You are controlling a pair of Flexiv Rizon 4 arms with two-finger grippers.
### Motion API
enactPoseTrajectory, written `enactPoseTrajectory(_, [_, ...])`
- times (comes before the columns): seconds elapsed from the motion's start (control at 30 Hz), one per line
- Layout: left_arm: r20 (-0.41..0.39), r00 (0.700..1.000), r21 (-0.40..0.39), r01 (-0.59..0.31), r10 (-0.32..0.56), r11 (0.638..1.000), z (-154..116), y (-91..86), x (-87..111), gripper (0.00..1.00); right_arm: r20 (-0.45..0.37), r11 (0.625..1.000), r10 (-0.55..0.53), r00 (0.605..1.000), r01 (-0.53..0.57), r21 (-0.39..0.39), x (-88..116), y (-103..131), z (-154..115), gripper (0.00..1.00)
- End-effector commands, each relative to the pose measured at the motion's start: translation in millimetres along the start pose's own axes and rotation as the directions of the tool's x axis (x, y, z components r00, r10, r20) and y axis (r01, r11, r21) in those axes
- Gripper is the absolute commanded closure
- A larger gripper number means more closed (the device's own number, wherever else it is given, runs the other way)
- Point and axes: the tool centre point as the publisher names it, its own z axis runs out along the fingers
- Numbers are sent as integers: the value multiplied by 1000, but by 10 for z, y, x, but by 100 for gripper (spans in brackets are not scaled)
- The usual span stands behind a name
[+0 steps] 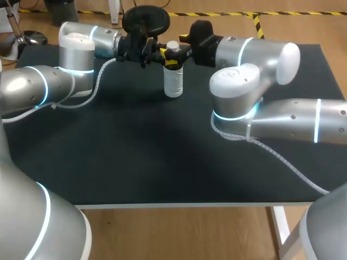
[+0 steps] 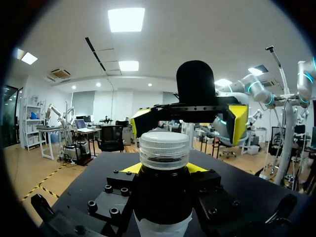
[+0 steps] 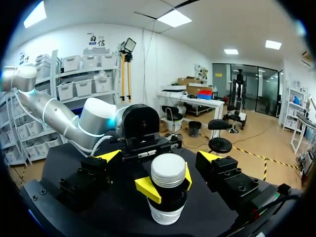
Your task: Unscrew the bottle cap
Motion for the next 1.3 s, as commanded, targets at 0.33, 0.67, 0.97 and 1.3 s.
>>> enactPoseTrajectory(0.33, [-4,1000,-1,2,-2,1000,1,1,-19,100,-6,1000,2,1000,-2,6,-53,29,103,8])
enactPoseTrajectory(0.67, [-4,1000,-1,2,-2,1000,1,1,-19,100,-6,1000,8,1000,-8,8,-70,-5,106,61])
enactPoseTrajectory(0.97, [-4,1000,-1,2,-2,1000,1,1,-19,100,-10,1000,12,1000,-12,13,-86,-37,115,81])
enactPoseTrajectory(1.3, [-4,1000,-1,2,-2,1000,1,1,-19,100,-103,1000,13,995,-10,22,-117,-94,107,100])
